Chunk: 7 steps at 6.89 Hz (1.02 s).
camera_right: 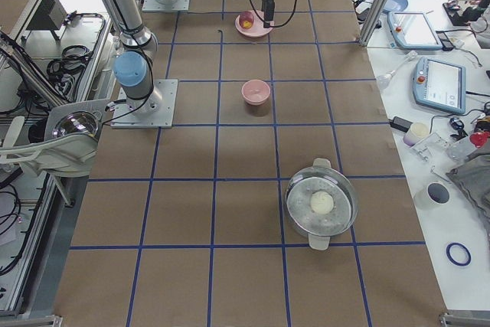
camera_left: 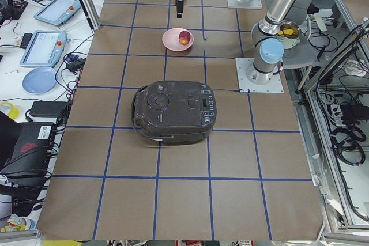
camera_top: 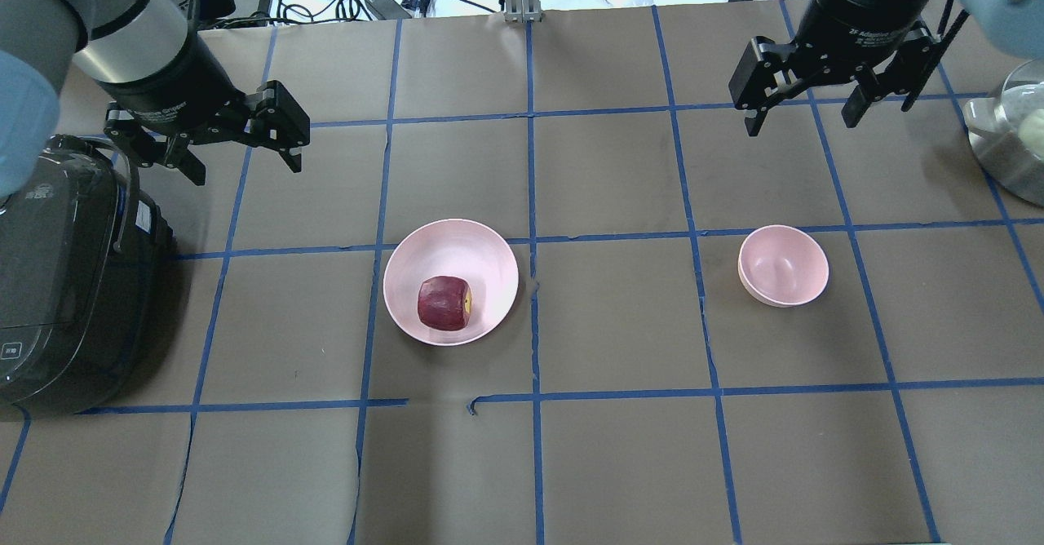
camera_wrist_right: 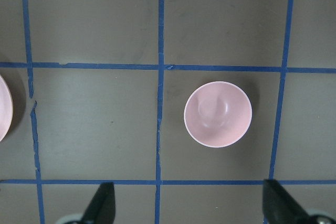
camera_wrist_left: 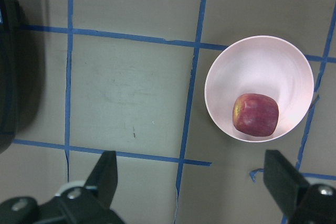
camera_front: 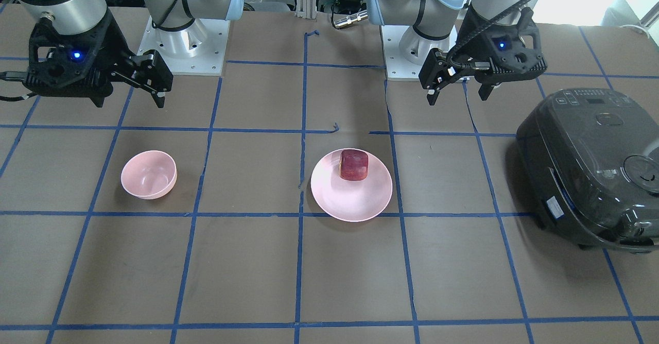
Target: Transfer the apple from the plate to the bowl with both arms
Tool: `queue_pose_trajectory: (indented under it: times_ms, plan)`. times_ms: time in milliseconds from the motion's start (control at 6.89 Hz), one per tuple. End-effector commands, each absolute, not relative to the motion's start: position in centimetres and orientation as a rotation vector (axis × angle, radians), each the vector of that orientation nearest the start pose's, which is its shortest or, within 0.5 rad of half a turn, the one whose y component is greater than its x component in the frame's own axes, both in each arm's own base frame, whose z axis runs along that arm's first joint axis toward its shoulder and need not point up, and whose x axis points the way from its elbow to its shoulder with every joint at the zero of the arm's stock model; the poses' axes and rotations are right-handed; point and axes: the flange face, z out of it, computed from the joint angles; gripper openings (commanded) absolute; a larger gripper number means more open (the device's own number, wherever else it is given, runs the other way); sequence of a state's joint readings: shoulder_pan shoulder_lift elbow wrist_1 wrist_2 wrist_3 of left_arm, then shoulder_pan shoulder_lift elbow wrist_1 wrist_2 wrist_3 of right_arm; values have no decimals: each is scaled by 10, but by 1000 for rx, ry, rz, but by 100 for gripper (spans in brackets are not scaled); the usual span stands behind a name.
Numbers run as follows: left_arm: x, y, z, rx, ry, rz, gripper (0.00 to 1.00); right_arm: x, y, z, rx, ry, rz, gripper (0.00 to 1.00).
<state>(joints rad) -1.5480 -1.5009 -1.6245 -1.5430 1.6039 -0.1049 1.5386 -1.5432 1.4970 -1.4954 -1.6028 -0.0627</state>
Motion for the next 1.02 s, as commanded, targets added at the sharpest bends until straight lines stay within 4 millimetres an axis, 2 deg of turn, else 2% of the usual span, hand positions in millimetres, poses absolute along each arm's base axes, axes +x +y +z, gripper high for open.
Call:
queue_pose_trajectory:
  times_ms: [0,871]
  plan:
    - [-120,-469,500,-199,3104,-78,100,114,-504,503,-49,3170,51,100]
    - [-136,-467,497,-149,3112,-57,100,114,-504,503,-57,3176,56,100]
